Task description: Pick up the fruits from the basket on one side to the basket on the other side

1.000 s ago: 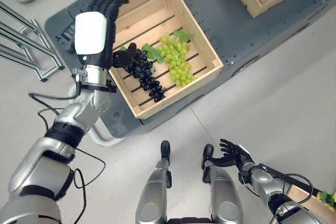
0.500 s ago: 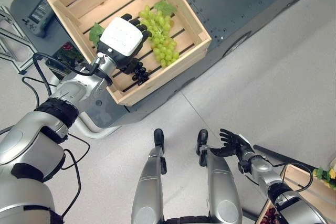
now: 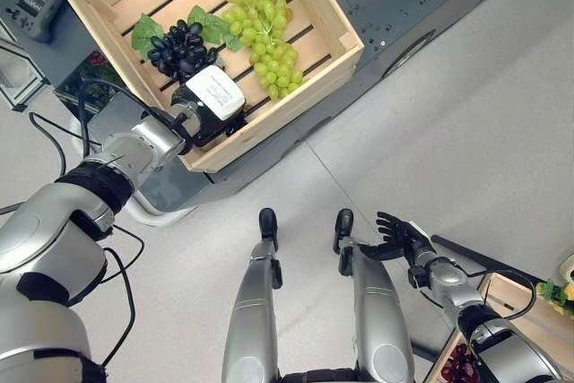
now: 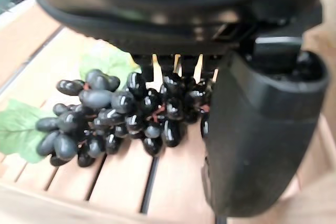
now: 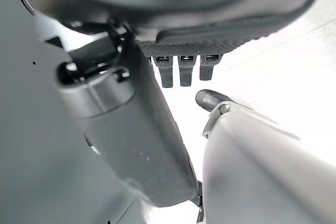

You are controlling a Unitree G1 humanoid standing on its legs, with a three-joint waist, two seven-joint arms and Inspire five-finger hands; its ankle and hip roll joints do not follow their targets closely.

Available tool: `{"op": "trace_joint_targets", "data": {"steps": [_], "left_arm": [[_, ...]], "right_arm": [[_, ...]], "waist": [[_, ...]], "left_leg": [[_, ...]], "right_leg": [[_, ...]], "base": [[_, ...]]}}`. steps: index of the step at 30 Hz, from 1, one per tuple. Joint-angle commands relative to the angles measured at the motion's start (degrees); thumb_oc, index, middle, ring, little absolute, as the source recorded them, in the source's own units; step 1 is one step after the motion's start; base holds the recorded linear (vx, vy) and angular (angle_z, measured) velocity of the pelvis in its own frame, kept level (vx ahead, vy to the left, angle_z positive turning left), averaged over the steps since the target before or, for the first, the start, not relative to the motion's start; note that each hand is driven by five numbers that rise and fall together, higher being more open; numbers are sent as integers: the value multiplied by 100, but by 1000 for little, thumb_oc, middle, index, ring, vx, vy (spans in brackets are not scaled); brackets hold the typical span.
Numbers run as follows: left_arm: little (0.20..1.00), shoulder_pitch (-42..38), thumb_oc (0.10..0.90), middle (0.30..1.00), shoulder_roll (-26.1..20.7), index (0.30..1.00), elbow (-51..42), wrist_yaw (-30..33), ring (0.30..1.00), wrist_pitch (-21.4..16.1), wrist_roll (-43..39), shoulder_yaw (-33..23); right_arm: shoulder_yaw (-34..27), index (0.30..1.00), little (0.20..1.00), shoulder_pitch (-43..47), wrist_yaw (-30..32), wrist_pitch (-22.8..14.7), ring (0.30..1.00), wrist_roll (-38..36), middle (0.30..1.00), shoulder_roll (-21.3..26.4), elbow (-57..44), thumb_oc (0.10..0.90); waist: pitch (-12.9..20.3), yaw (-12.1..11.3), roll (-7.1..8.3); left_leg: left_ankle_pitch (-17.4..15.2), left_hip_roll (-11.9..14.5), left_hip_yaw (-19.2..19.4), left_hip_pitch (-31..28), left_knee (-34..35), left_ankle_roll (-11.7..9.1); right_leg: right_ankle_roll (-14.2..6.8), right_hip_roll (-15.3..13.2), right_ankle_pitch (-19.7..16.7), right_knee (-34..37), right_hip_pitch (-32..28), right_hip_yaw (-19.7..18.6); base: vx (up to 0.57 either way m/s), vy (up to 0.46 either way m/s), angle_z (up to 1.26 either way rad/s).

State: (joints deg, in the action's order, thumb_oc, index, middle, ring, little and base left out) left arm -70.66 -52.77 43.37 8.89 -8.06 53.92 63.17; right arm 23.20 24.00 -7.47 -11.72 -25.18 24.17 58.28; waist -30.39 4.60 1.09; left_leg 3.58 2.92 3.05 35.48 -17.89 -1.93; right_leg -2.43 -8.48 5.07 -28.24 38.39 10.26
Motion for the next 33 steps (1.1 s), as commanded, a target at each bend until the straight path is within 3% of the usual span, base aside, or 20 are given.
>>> {"op": "trace_joint_targets", "data": {"steps": [1,6,12,13,17,22,25,32,33], "left_arm": [[900,-1011,800,900,-514,900,-245,176,900,27,207,-344],[900,-1093,800,900,-555,900,-88,405,900,-50,409,-348],[900,-1168,800,900,-632,900,14,1273,900,145,786,-377],[900,-1197,800,900,-670,900,70,1594,900,142,928,-393],[900,-1175,800,900,-660,900,192,1879,900,11,1065,-427],[900,-1126,800,900,-651,900,255,1640,900,-72,1054,-410],[900,-1169,800,900,-613,900,447,974,900,-161,1010,-305],[900,-1146,800,900,-600,900,566,278,900,266,582,-145],[851,-1128,767,851,-581,851,570,157,851,377,417,-138]], "right_arm": [[-120,900,900,-116,184,-313,900,-199,900,329,-122,800],[-165,900,900,-139,214,-352,900,-239,900,328,-105,800],[-211,900,900,-222,293,-485,900,-342,900,379,-144,800],[-225,900,900,-275,294,-533,900,-344,900,364,-184,800],[-241,900,900,-289,281,-631,900,-471,900,350,-191,800],[-238,900,900,-184,326,-595,900,-550,900,340,-328,800],[-254,900,900,-121,337,-609,900,-558,900,336,-331,800],[-205,900,900,32,356,-595,900,-638,900,417,-388,800],[-197,900,900,63,381,-607,900,-681,900,432,-386,800]], "waist": [[59,-31,-5],[59,-50,73],[59,-61,146],[59,-62,176],[59,-71,211],[59,-85,252],[59,-71,254],[59,-58,252],[59,-59,249]], "left_leg": [[-443,-32,337,30,-496,135],[-403,-37,314,206,-505,112],[-367,-28,279,518,-552,124],[-372,-19,268,614,-580,129],[-387,0,228,782,-653,148],[-357,1,188,985,-668,147],[-360,0,170,1095,-708,141],[-354,-3,164,1241,-681,135],[-350,-4,161,1277,-684,128]], "right_leg": [[-136,247,-468,270,-146,-289],[-125,262,-503,305,-27,-238],[-109,276,-557,255,259,-196],[-113,274,-581,256,347,-189],[-118,266,-601,194,516,-182],[-119,299,-636,183,700,-198],[-135,289,-672,190,802,-200],[-152,274,-730,259,946,-180],[-150,268,-737,272,969,-171]], "base": [[0,0,0],[-5,-10,3],[-15,2,3],[-30,2,5],[-8,0,0],[-13,0,1],[-33,-6,4],[-18,-3,3],[0,0,0]]}}
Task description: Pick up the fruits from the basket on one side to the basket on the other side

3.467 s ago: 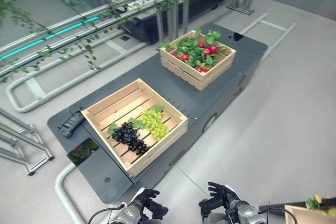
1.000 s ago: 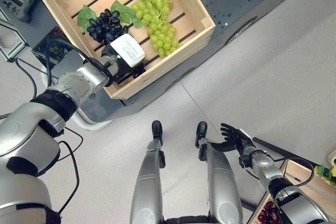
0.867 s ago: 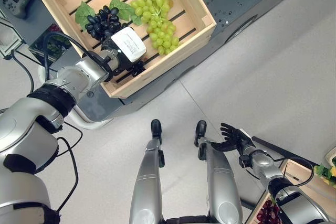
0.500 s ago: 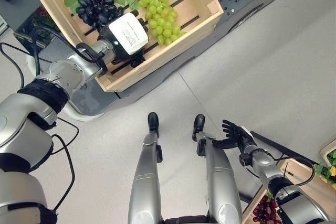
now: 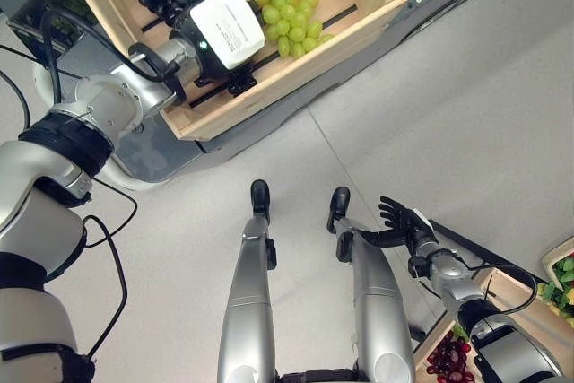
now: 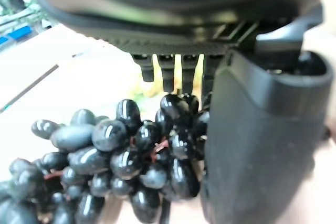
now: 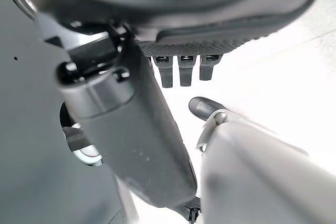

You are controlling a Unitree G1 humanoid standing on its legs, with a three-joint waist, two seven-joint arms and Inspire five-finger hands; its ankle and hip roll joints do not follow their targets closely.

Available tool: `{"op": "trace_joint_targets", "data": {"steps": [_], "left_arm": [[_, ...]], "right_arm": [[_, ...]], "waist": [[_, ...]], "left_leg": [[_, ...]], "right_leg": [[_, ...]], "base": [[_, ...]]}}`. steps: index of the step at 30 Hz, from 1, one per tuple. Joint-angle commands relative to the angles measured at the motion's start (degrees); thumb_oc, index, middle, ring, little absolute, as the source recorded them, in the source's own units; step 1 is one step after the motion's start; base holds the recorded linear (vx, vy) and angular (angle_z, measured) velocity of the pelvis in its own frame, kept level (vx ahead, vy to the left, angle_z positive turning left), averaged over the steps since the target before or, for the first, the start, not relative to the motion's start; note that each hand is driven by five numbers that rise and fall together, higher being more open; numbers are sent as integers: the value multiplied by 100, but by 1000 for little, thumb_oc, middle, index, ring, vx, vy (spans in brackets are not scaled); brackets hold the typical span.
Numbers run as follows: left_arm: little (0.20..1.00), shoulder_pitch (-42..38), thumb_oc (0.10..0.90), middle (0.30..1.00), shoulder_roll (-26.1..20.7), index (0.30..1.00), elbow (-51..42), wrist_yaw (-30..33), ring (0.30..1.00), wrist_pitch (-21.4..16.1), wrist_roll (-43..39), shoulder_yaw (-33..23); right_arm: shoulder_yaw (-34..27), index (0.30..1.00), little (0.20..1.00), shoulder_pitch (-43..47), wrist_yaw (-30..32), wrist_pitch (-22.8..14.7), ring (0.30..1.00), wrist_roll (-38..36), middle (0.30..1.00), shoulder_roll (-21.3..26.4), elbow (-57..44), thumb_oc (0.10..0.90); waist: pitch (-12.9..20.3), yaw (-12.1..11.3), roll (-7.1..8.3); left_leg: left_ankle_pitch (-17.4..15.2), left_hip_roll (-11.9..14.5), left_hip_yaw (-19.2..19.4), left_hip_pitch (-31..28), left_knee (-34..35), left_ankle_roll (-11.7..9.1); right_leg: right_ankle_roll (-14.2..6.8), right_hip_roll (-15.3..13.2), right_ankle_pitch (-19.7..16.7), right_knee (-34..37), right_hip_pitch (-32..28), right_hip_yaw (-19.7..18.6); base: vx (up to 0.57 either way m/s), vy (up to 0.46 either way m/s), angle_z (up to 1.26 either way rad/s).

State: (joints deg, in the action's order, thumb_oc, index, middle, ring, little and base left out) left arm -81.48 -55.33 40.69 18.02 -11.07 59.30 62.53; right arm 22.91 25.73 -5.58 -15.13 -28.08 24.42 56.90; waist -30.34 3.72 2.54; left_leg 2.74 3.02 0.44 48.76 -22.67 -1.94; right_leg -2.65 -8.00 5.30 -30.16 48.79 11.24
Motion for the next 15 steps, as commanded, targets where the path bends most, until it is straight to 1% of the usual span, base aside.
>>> {"op": "trace_joint_targets", "data": {"steps": [1,2,5,11,13,15], "left_arm": [[300,-21,400,300,-315,300,825,-777,300,757,-254,-88],[300,15,400,300,-298,300,800,-831,300,868,-457,-132],[300,82,400,300,-279,300,817,-817,300,878,-520,-219],[300,143,400,300,-251,300,844,-297,300,730,-352,-360],[300,139,400,300,-251,300,840,-78,300,573,-268,-371],[300,153,400,300,-259,300,831,107,300,502,-257,-380]], "right_arm": [[-173,900,900,-99,207,-275,900,-420,900,422,-255,800],[-191,900,900,-92,215,-294,900,-450,900,433,-262,800],[-225,900,900,-103,204,-328,900,-468,900,440,-270,800],[-281,900,900,-139,224,-382,900,-521,900,391,-299,800],[-293,900,900,-147,238,-428,900,-619,900,390,-318,800],[-335,900,900,-174,224,-494,900,-639,900,391,-328,800]], "waist": [[54,28,101],[54,23,101],[54,15,103],[54,5,131],[54,3,133],[54,7,126]], "left_leg": [[-268,-14,418,-27,-216,123],[-271,-9,415,1,-225,120],[-271,-13,416,-18,-201,114],[-284,-14,439,-207,-150,120],[-298,-14,444,-288,-152,111],[-321,-13,432,-370,-163,100]], "right_leg": [[-128,216,-758,464,-54,-267],[-128,211,-754,458,-33,-259],[-129,215,-756,475,-46,-251],[-143,230,-746,494,-235,-209],[-143,222,-736,508,-324,-192],[-150,212,-730,499,-393,-196]], "base": [[-32,1,1],[0,0,0],[0,0,0],[0,0,0],[0,0,0],[17,-3,0]]}}
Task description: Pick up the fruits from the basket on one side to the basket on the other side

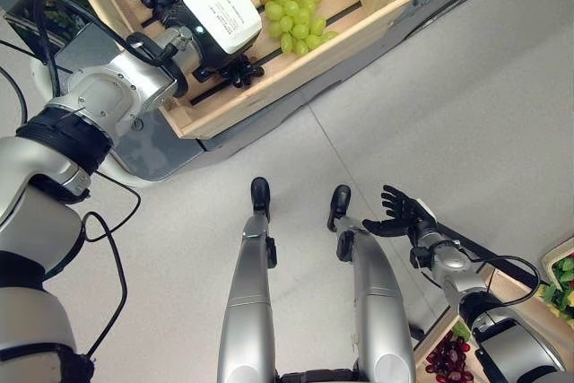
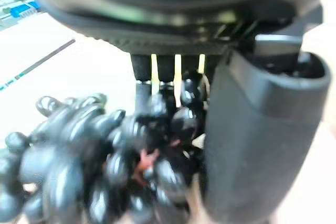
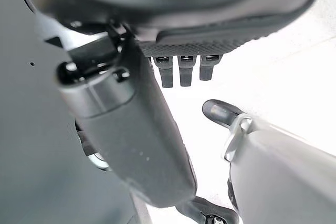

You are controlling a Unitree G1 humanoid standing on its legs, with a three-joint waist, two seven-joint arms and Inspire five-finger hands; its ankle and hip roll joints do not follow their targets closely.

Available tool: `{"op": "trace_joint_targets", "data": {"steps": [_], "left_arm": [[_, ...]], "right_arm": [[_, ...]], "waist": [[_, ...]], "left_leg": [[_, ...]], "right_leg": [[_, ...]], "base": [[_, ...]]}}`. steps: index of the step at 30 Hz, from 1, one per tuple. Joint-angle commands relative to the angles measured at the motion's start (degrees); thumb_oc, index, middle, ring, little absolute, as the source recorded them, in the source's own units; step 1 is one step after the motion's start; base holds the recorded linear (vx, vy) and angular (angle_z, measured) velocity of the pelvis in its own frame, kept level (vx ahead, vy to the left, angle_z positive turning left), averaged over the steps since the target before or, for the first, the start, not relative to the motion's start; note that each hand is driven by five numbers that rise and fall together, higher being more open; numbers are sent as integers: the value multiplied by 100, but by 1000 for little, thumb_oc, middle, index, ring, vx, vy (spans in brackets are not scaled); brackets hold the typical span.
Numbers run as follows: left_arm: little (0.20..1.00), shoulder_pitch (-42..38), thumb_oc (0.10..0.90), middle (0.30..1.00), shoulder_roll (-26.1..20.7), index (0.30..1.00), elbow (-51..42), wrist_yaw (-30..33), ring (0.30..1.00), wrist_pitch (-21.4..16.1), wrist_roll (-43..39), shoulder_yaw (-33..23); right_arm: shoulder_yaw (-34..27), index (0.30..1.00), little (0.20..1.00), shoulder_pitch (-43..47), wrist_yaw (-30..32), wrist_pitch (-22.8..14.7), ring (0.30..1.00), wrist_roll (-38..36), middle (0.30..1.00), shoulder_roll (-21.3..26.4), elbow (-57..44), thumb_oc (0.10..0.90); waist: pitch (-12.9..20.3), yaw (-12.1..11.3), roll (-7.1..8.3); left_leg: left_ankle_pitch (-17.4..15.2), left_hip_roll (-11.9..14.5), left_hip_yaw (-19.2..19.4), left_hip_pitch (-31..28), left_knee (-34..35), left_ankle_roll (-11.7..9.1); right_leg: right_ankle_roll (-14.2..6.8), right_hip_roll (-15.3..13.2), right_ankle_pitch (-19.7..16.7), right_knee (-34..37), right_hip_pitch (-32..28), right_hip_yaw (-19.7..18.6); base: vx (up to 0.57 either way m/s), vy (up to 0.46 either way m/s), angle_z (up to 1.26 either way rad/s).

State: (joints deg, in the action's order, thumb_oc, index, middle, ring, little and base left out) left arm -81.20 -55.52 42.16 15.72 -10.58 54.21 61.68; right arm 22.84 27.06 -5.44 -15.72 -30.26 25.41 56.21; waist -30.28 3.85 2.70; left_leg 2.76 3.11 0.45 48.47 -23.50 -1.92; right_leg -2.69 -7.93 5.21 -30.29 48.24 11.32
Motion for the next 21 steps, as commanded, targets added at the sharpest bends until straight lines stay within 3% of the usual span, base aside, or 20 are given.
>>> {"op": "trace_joint_targets", "data": {"steps": [1,11,17,21], "left_arm": [[300,134,400,300,-266,300,637,435,300,399,261,-314],[300,326,400,300,-354,300,543,1085,300,11,-71,-548],[300,885,400,300,-326,300,412,1806,300,-253,-1615,-1211],[300,1434,400,300,-12,300,319,2272,300,-775,-2657,-2086]], "right_arm": [[-366,900,900,-336,202,-460,900,-430,900,304,-310,800],[-500,900,900,-341,118,-446,900,-599,900,383,-607,800],[-489,900,900,-528,22,-484,900,-511,900,353,-1206,800],[-451,900,900,-614,15,-477,900,-478,900,284,-1783,800]], "waist": [[48,-3,107],[48,-17,-37],[48,-3,-137],[48,-12,-170]], "left_leg": [[-331,-23,430,-407,-71,99],[-399,-93,562,-1026,40,133],[-513,-147,601,-1559,20,179],[-555,-176,584,-1942,32,168]], "right_leg": [[-152,212,-718,503,-389,-216],[-160,177,-610,511,-903,-202],[-156,173,-484,440,-1323,-292],[-144,137,-388,405,-1670,-325]], "base": [[34,-1,-1],[11,2,-4],[36,45,-2],[29,26,-8]]}}
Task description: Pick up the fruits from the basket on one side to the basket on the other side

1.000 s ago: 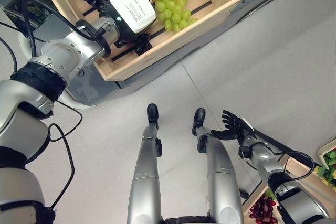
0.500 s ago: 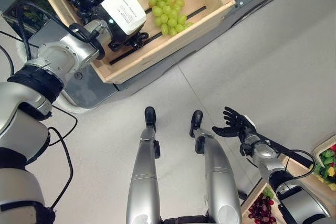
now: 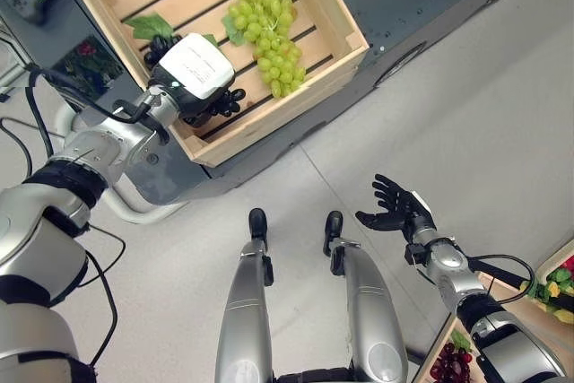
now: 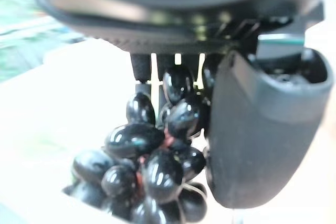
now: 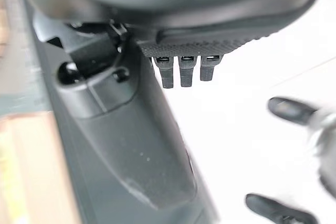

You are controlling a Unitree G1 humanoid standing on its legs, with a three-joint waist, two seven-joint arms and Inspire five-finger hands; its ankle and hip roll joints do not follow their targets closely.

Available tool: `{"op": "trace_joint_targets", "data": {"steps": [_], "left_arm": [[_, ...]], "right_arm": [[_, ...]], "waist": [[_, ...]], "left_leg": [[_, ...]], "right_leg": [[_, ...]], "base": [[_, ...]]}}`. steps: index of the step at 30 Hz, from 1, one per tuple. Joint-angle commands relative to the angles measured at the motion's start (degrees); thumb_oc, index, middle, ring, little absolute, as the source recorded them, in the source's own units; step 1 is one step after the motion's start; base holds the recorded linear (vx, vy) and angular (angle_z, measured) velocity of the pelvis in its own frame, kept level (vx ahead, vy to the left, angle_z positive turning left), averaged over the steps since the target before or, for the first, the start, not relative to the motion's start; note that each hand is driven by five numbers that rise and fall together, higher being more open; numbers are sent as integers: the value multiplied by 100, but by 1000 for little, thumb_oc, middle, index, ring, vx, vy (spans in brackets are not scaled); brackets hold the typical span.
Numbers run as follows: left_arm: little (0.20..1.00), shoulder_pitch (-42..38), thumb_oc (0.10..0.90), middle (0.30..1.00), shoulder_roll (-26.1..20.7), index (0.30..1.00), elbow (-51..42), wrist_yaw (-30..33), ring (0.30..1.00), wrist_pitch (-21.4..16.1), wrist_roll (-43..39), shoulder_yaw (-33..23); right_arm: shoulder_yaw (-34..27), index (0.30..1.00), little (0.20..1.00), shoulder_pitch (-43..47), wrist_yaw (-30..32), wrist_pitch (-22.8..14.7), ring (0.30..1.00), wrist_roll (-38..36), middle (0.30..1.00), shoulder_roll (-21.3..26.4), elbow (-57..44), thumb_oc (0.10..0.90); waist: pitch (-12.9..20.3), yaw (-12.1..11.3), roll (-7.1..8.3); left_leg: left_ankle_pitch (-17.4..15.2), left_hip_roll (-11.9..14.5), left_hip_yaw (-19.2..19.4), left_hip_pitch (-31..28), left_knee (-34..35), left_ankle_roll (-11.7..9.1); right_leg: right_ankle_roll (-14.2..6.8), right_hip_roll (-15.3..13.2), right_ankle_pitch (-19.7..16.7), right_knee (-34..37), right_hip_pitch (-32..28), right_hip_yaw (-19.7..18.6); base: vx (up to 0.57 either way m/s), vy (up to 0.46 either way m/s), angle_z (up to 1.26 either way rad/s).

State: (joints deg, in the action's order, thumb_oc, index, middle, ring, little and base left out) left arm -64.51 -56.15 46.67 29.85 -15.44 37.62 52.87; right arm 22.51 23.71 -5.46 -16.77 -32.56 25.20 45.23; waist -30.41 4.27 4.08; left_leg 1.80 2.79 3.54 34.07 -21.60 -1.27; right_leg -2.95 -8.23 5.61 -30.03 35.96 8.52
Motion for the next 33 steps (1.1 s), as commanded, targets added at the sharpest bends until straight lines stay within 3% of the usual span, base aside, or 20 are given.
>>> {"op": "trace_joint_targets", "data": {"steps": [1,4,6,10,16,19,25,28,33], "left_arm": [[300,-87,400,300,123,300,-215,898,300,-365,-1179,-1415],[300,270,400,300,281,300,-466,979,300,-572,-1565,-1863],[300,714,400,300,580,300,-822,950,300,-781,-2057,-2440],[300,1263,400,300,978,300,-1143,802,300,-941,-2657,-2990],[300,2056,400,300,1614,300,-1797,614,300,-1088,-3639,-3766],[300,2315,400,300,1847,300,-2070,598,300,-988,-3654,-3959],[300,2463,400,300,1869,300,-2160,488,300,-883,-3885,-4055],[300,2564,400,300,1850,300,-2331,404,300,-788,-4186,-4141],[300,2437,400,300,1830,300,-2365,291,300,-806,-4494,-4176]], "right_arm": [[-407,900,900,-297,-3,-405,900,-258,900,278,-822,800],[-387,900,900,-382,-2,-500,900,-199,900,201,-1211,800],[-346,900,900,-412,-56,-533,900,-402,900,47,-1743,800],[-451,900,900,-433,-338,-228,900,-739,900,-238,-2129,800],[-608,900,900,-597,-756,-104,900,-913,900,-537,-2806,800],[-626,900,900,-654,-836,-34,900,-769,900,-601,-3008,800],[-534,900,900,-661,-1058,324,900,-965,900,-504,-3240,800],[-563,900,900,-659,-1258,689,900,-1363,900,-490,-3486,800],[-570,900,900,-414,-954,866,900,-1360,900,-512,-3721,800]], "waist": [[61,-60,-307],[61,-64,-295],[97,-87,-276],[374,-100,-275],[882,-70,-346],[1198,-79,-400],[1685,-115,-441],[1982,-134,-453],[2260,-162,-462]], "left_leg": [[-464,-141,274,-615,-135,98],[-459,-136,264,-882,-56,79],[-433,-132,251,-1252,108,48],[-393,-121,242,-1676,385,0],[-278,-91,181,-2453,991,-87],[-185,-118,122,-2782,1356,-125],[-91,-113,111,-3320,1903,-170],[-63,-76,147,-3534,2062,-186],[-27,-43,135,-3778,2295,-208]], "right_leg": [[-118,152,-416,387,-539,-50],[-128,125,-407,433,-776,-59],[-149,74,-402,553,-1121,-34],[-166,-1,-389,785,-1537,24],[-178,-72,-396,1374,-2370,110],[-167,-54,-457,1814,-2806,134],[-185,-25,-579,2461,-3482,170],[-187,-23,-641,2672,-3741,186],[-213,-4,-756,3015,-4028,171]], "base": [[27,5,-6],[6,-11,0],[33,-36,1],[71,1,-1],[134,38,-1],[162,13,-3],[149,-36,-1],[138,-62,0],[98,-70,2]]}}
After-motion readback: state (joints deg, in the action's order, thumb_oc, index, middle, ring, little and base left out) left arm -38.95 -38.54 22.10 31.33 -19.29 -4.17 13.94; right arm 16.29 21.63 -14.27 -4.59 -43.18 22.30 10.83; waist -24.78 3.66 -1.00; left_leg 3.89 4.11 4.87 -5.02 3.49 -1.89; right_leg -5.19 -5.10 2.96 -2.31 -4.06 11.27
